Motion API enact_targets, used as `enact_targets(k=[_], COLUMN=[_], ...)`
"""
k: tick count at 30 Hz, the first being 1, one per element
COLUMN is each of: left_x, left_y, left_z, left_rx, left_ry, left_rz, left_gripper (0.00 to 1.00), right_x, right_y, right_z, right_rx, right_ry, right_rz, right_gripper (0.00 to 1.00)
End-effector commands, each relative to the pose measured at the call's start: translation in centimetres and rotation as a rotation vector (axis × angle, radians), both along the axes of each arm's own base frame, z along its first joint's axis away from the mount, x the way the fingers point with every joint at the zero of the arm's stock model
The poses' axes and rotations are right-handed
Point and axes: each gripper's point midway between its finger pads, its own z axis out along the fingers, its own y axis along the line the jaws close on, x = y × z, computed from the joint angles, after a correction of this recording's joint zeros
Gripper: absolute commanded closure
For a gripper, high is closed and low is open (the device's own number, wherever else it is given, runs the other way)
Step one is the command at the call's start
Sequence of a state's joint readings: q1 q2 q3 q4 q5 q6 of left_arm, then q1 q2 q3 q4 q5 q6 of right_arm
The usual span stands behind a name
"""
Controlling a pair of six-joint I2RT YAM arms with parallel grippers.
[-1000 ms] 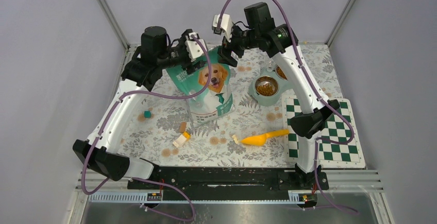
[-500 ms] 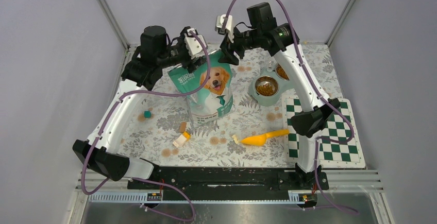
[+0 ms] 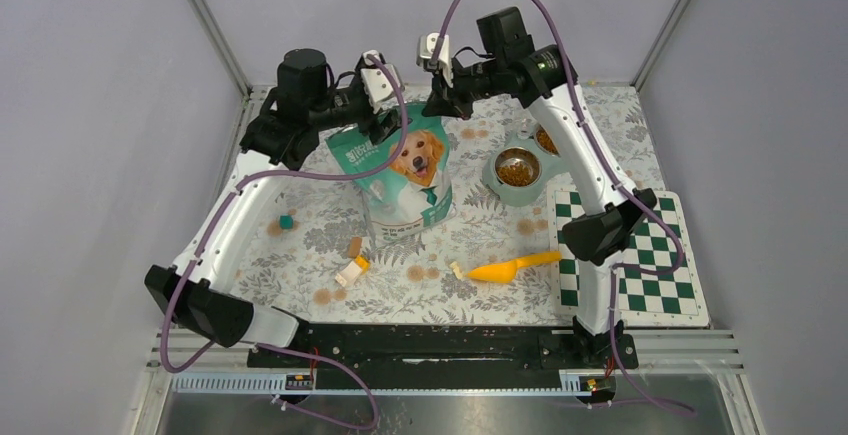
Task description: Serve the pet food
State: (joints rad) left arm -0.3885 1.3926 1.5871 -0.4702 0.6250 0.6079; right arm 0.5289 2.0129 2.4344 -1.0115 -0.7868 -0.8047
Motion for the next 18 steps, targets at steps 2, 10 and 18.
enact_targets(k=[2,10,18], left_x=[-0.4,-1.3,-3.4], left_y=[-2.2,-4.1,-5.0], left_z=[1.7,0.7,-0.9], left_rx=[-0.051,-0.003,0.026], left_ry=[-0.035,0.012,0.085], left_rz=[-0.100,-0.213,-0.302], left_gripper=[0.28,0.51,0.60], right_x=[-2.4,-3.8,-3.0], right_y=[-1.5,-2.7,-2.5], right_z=[2.7,3.9,5.5], right_rx=[0.020,0.052,0.158], right_ry=[0.008,-0.018,-0.039], right_rz=[-0.037,-0.080,-0.170], right_gripper=[1.00,1.00,1.00])
